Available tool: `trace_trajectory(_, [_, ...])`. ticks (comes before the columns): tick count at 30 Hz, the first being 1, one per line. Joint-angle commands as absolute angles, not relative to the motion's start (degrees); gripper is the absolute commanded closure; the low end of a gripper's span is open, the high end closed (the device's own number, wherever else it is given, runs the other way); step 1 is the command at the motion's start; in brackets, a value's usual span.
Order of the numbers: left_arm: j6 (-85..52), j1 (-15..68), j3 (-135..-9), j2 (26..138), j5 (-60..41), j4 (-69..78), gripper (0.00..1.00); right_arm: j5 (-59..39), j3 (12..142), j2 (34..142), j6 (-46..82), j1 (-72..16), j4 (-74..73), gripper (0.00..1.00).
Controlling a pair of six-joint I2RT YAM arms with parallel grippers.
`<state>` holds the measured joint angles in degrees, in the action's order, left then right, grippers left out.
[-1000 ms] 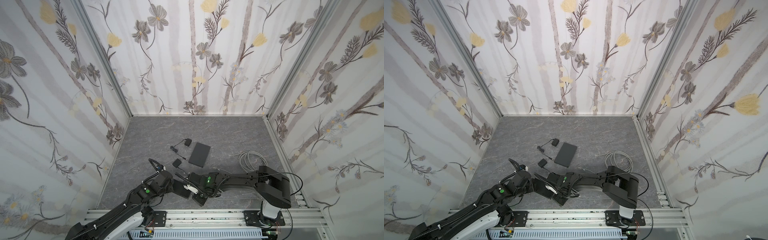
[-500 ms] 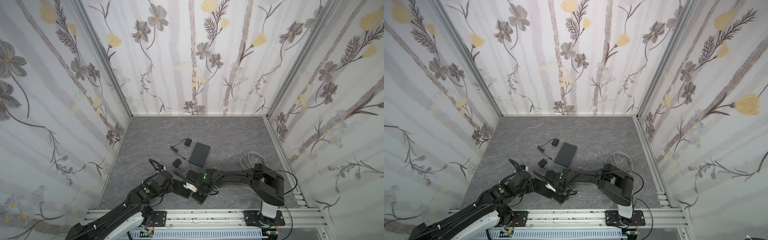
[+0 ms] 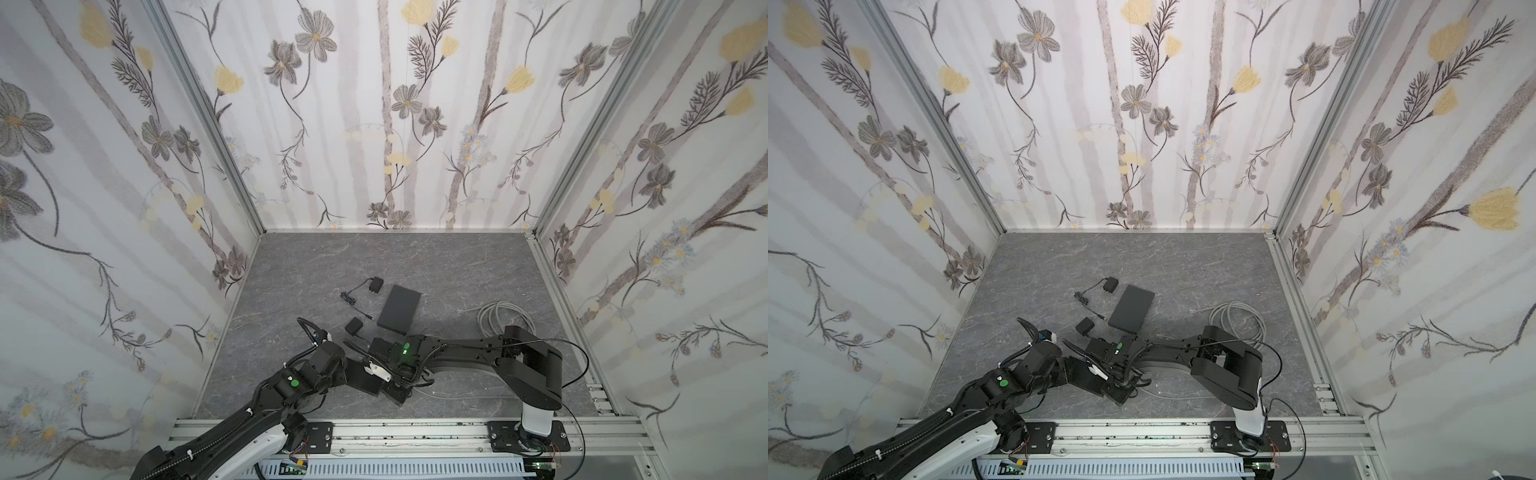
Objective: Insert the plug into the switch port
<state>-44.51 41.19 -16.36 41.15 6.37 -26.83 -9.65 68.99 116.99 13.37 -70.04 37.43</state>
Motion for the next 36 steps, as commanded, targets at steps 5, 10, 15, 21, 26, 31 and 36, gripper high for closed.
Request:
trace_trajectory(5, [-44.57,41.17,-16.06,41.11,5.01,-25.98,0.56,-7.98,69.96,116.41,11.95,-70.43,35.46,1.0])
trace_trajectory(10, [-44.56,41.13,-16.02,41.21,4.96,-25.93,0.56,-7.76,69.79,115.28,11.69,-70.66,35.4,1.0])
trace_trajectory(15, [-44.34,41.11,-16.08,41.22,4.76,-25.76,0.56,-7.37,69.78,115.44,10.68,-70.67,34.75,1.0])
trace_trajectory(21, [-43.36,41.13,-15.74,40.97,2.81,-24.26,0.57,-7.11,70.65,116.37,8.29,-70.6,33.46,1.0])
trace_trajectory(26, [-42.85,41.13,-15.14,39.91,1.51,-23.64,0.6,-7.23,71.93,116.76,6.63,-70.49,32.76,1.0])
trace_trajectory(31, [-42.58,41.13,-14.98,40.12,0.71,-22.84,0.6,-6.15,73.11,116.81,3.38,-70.49,31.51,1.0])
trace_trajectory(36, [-42.28,41.15,-15.3,41.12,0.15,-22.37,0.61,-5.65,74.84,117.52,1.95,-69.99,30.88,1.0])
